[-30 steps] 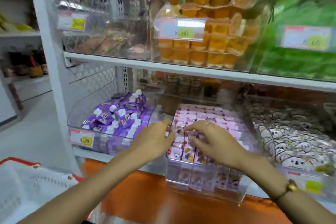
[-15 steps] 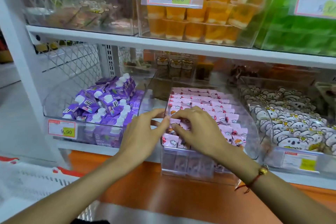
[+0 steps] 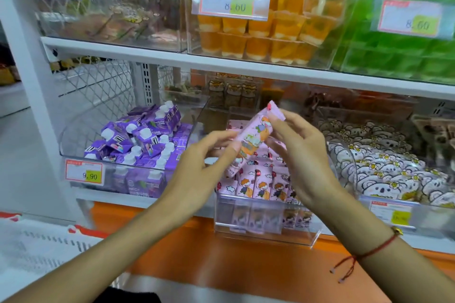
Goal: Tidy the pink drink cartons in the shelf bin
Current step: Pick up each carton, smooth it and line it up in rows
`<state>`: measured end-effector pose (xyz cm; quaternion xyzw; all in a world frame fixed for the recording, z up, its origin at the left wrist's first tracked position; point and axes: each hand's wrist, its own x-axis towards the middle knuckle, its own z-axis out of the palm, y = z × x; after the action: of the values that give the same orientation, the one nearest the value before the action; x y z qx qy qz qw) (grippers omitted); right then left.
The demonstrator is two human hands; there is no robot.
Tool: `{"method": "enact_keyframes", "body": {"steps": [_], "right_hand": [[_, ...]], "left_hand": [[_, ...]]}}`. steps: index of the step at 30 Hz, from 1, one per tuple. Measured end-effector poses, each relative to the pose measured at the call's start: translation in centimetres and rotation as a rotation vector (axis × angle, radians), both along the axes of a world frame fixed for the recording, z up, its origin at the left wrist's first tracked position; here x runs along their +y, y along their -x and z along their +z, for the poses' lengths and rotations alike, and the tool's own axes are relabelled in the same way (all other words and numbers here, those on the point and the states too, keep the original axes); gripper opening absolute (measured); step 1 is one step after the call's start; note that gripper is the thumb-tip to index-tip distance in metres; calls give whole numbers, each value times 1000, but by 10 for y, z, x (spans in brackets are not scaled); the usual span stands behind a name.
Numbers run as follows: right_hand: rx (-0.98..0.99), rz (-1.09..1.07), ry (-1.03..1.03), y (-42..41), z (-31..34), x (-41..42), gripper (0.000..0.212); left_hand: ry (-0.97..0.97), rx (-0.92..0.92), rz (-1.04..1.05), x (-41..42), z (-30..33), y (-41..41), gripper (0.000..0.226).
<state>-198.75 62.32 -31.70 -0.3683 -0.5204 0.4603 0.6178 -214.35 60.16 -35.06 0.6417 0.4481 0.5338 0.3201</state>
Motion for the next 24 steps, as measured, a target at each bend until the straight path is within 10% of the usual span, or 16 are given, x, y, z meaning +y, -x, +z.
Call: {"method": "enact_keyframes", "body": {"steps": [10, 15, 24], "right_hand": [[7, 251, 182, -18, -13, 2, 20], [-76, 245, 155, -22, -13, 3, 52], [-139, 131, 18, -12, -9, -5, 40]], "left_hand": [[202, -268, -67, -3, -7, -14, 20], [122, -178, -48, -2, -7, -16, 20], [-238, 143, 145, -4, -5, -7, 36]]}}
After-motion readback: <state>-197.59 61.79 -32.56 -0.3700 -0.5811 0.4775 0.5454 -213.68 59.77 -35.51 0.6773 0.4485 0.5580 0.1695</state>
